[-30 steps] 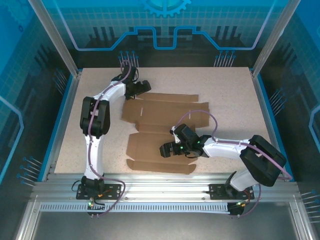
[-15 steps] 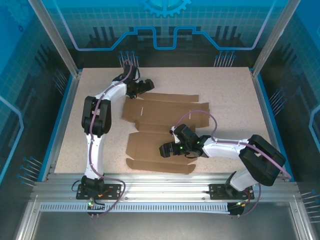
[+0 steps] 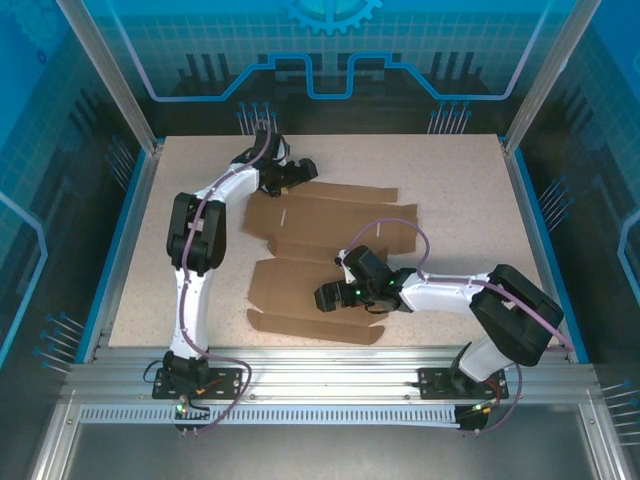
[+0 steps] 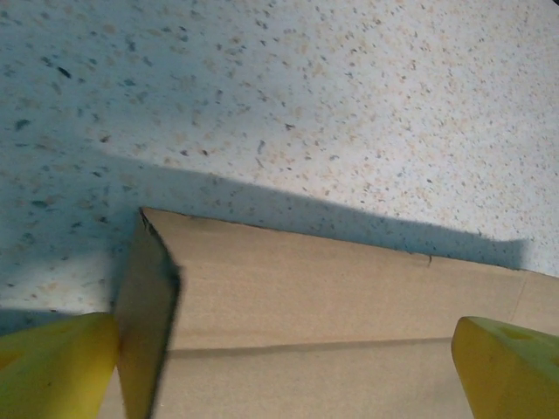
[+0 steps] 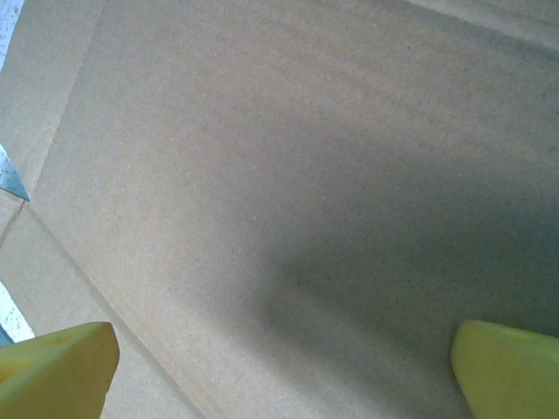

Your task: Fold the paper box

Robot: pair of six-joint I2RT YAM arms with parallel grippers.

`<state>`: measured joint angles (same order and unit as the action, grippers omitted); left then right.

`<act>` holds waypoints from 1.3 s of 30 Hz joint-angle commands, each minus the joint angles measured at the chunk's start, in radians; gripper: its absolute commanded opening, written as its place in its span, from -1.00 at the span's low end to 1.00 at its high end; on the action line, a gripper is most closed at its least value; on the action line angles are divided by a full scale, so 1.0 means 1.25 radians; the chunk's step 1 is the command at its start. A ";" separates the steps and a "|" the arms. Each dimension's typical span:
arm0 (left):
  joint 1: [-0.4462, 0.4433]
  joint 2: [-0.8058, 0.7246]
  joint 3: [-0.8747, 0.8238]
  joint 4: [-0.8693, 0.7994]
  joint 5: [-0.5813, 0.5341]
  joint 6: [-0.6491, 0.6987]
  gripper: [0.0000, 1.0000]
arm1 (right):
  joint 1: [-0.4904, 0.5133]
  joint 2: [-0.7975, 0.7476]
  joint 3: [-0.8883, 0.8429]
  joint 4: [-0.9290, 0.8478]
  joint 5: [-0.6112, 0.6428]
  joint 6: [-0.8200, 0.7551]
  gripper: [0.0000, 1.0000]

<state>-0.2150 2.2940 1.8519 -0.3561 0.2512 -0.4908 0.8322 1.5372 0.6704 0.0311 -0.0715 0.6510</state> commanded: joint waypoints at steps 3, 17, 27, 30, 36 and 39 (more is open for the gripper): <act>-0.022 0.040 0.081 -0.010 0.035 0.009 0.97 | 0.016 0.038 -0.009 -0.075 -0.010 0.001 1.00; -0.041 0.125 0.136 -0.026 0.047 -0.026 0.97 | 0.016 0.043 0.001 -0.099 -0.009 -0.004 1.00; -0.055 0.173 0.214 -0.186 -0.019 -0.031 0.96 | 0.016 0.041 0.011 -0.114 -0.008 -0.004 1.00; -0.055 0.173 0.228 -0.222 -0.042 -0.024 0.96 | 0.016 0.033 0.016 -0.126 0.000 -0.010 1.00; -0.055 0.139 0.239 -0.234 -0.025 -0.010 0.93 | 0.016 -0.001 0.017 -0.140 0.025 -0.020 1.00; -0.054 0.076 0.197 -0.165 0.009 -0.015 0.91 | 0.016 -0.029 0.018 -0.147 0.031 -0.030 1.00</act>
<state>-0.2771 2.4714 2.1307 -0.5659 0.2131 -0.5167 0.8333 1.5291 0.7021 -0.0532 -0.0589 0.6285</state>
